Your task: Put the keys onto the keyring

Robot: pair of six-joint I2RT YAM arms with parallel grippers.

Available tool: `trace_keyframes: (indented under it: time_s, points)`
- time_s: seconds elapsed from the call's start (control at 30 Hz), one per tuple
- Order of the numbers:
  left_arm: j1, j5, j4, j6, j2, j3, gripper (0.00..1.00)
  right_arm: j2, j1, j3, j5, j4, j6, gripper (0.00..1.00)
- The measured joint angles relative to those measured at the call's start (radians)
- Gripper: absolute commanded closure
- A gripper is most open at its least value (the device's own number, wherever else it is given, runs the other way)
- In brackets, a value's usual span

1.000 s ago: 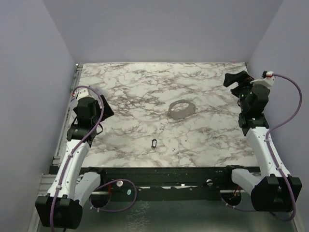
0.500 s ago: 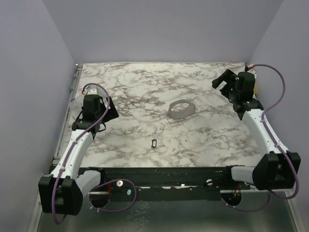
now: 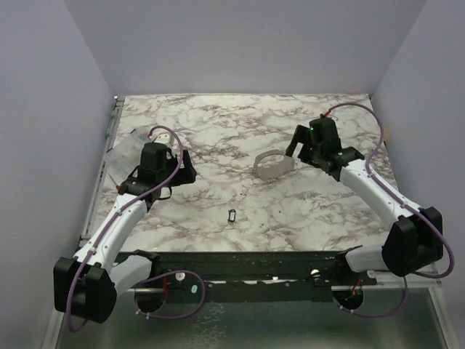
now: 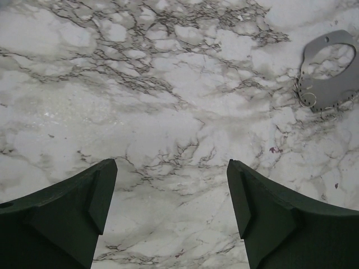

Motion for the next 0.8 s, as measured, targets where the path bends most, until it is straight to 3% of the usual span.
trace_keyframes:
  time_s: [0.3, 0.53, 0.8]
  points:
    - [-0.062, 0.0, 0.001, 0.01, -0.01, 0.0, 0.33, 0.109, 0.207, -0.013, 0.01, -0.058, 0.072, 0.04]
    - [-0.132, -0.012, 0.007, 0.004, 0.016, 0.0, 0.34, 0.128, 0.341, -0.014, -0.067, -0.06, 0.06, 0.04]
    - [-0.455, -0.217, -0.011, -0.081, 0.016, -0.015, 0.39, 0.128, 0.34, -0.011, -0.008, -0.093, 0.033, 0.0]
